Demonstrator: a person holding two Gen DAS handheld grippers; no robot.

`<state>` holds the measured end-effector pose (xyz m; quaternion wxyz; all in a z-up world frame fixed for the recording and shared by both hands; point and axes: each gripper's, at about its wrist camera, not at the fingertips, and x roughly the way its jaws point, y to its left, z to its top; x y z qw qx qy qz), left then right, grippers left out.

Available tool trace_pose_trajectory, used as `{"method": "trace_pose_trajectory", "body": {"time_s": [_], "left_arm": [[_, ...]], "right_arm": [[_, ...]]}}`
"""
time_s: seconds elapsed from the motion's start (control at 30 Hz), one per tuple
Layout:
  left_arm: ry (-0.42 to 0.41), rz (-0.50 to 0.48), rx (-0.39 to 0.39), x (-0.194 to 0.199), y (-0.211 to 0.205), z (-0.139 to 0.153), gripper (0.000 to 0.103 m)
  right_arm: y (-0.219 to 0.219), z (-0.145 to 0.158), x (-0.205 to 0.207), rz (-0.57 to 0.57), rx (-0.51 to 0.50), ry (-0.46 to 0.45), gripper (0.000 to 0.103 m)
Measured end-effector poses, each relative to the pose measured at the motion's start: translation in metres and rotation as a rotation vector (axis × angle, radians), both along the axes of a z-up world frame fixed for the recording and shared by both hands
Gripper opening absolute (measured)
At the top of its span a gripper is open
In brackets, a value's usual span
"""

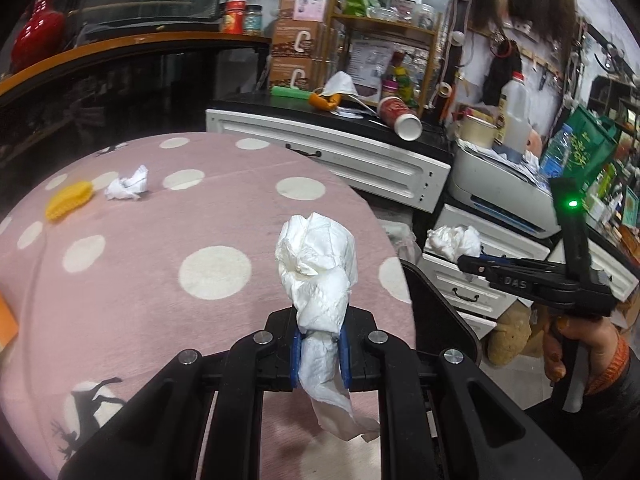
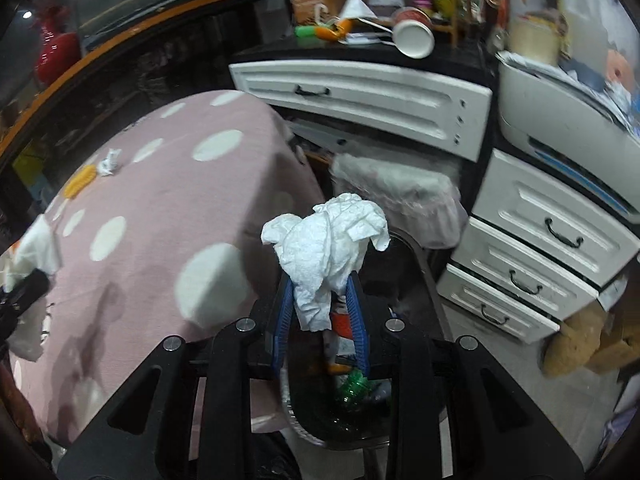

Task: Collect trash
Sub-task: 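Carry the crumpled tissues over the black bin and open the right tool, then lower the white tissue into the black bin and open the left tool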

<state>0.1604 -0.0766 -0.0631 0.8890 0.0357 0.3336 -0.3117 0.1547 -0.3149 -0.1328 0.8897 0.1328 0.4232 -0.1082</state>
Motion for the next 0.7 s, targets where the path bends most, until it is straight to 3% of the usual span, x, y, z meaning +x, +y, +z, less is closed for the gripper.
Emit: {"method": "trace_pose_trajectory", "body": {"time_s": [0.27, 0.33, 0.4, 0.6, 0.7], "left_arm": [[-0.013, -0.13, 0.025, -0.006, -0.049, -0.001, 0.014], [-0.013, -0.16, 0.031, -0.008, -0.061, -0.002, 0.014], [-0.004, -0.188, 0.037, -0.009, -0.073, -0.006, 0.014], [0.025, -0.24, 0.054, -0.009, -0.095, -0.015, 0.014], [0.044, -0.261, 0.062, -0.01, -0.104, -0.022, 0.014]], "right_arm": [[-0.036, -0.055, 0.014, -0.093, 0.133, 0.139, 0.031], [-0.046, -0.066, 0.012, -0.148, 0.164, 0.162, 0.041], [-0.051, -0.072, 0.011, -0.186, 0.175, 0.172, 0.064], [-0.063, -0.049, -0.007, -0.329, 0.099, 0.022, 0.07], [-0.064, -0.03, -0.019, -0.397, 0.044, -0.086, 0.083]]}}
